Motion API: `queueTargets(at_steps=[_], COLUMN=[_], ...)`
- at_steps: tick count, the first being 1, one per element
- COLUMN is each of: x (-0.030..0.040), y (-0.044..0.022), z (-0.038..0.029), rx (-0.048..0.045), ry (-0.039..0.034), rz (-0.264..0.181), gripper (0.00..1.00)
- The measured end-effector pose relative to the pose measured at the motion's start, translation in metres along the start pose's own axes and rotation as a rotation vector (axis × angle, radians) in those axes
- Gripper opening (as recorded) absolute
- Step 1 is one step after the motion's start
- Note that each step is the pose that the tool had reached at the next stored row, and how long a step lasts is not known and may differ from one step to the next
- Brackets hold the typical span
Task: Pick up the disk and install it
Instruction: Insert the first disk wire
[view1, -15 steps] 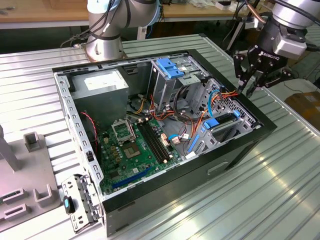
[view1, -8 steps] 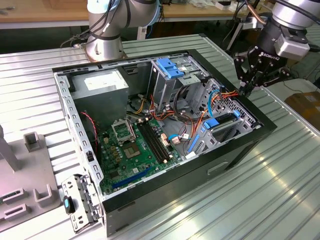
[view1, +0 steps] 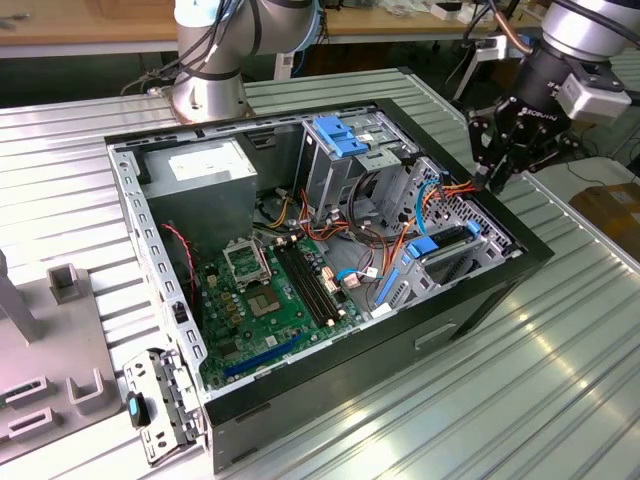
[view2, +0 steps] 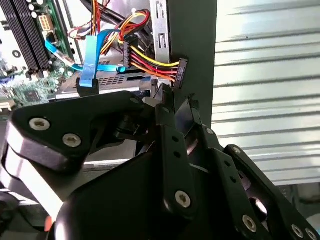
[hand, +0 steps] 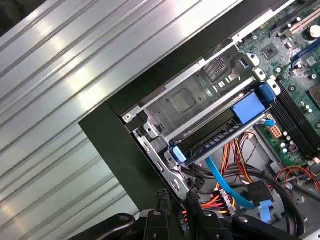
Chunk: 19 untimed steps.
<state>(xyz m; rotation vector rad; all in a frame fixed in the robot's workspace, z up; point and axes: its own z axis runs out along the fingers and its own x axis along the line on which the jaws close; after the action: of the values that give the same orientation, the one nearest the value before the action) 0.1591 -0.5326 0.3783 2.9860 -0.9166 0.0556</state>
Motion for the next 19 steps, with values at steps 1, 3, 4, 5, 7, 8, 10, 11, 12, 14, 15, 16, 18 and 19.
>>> queueTargets(at_steps=[1,3,4,5,7,8,10,11,12,14,15,16,18,19], x=[-0.0007,-0.0036,-0.006,-0.0072,-0.0072,-0.0072,-0.0077,-0.0084,-0.0082,-0.0086,-0.0087,-0.0091,-0.0122,-0.0118], y=[-0.001,-0.0052,-0.0088,-0.0105,-0.0106,-0.0105,-0.0114,-0.0137,-0.0161,-0.0169,-0.0169,-0.0166,-0.0138,-0.0129], z=[0.0003,0.0004,0.0005,0.0009,0.0026,0.0033,0.0045,0.0053,0.006,0.0073,0.0078,0.008,0.0094,0.0097], rx=[0.0008,0.0011,0.0013,0.0023,0.0053,0.0069,0.0091,0.01,0.0114,0.0226,0.0252,0.0266,0.0318,0.0323], ry=[0.0001,0.0004,0.0004,0.0004,0.0011,0.0014,0.0017,0.0028,0.0064,0.0307,0.0358,0.0392,0.0491,0.0509], rz=[-0.02,-0.033,-0.039,-0.057,-0.143,-0.183,-0.238,-0.25,-0.255,-0.254,-0.254,-0.254,-0.254,-0.253], gripper=[0.28,0.28,0.28,0.28,0.28,0.28,0.28,0.28,0.28,0.28,0.28,0.28,0.28,0.28])
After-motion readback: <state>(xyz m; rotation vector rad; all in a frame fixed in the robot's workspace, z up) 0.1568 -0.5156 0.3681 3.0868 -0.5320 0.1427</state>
